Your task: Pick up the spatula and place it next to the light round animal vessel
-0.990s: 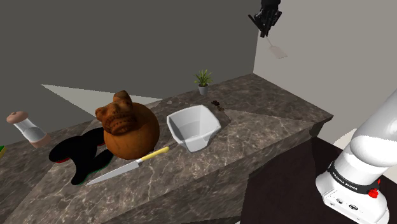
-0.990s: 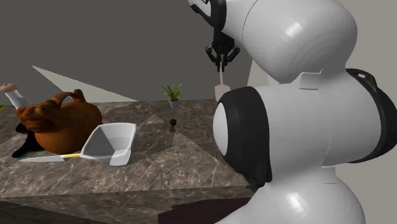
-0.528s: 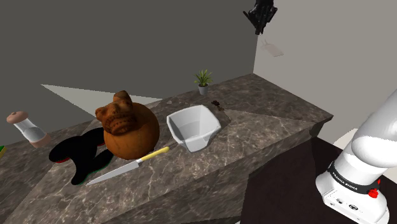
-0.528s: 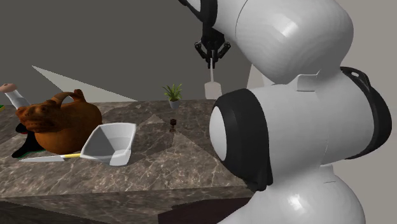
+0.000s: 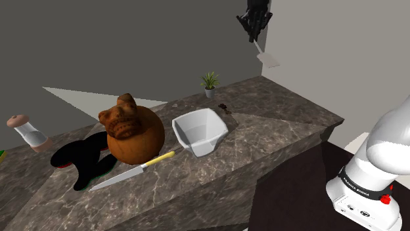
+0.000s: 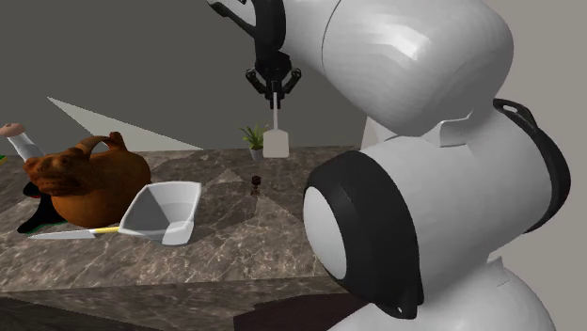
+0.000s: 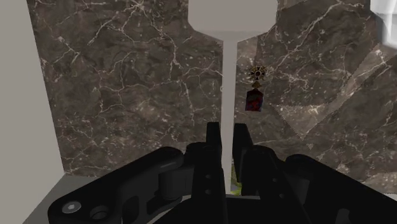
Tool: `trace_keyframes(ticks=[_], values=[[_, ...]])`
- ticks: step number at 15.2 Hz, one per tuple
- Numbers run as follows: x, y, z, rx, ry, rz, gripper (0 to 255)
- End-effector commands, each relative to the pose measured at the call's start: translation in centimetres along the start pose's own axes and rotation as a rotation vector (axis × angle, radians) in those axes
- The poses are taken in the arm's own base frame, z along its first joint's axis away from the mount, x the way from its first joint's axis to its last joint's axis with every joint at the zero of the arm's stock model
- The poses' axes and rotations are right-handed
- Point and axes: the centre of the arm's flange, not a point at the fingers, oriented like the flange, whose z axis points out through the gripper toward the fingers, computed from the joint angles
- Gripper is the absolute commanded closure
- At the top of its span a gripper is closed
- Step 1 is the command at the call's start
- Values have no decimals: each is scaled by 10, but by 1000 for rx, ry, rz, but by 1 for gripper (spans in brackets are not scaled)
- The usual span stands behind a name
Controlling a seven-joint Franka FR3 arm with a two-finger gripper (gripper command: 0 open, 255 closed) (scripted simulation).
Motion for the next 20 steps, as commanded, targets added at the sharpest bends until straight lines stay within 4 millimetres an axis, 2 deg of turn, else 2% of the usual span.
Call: trace_keyframes(ticks=[1, 15, 16, 20], values=[[-6, -25, -5, 0, 0, 2, 255], [-60, -201, -8, 0, 0, 2, 255], [-61, -206, -8, 0, 0, 2, 255], [-63, -206, 13, 0, 0, 2, 255]])
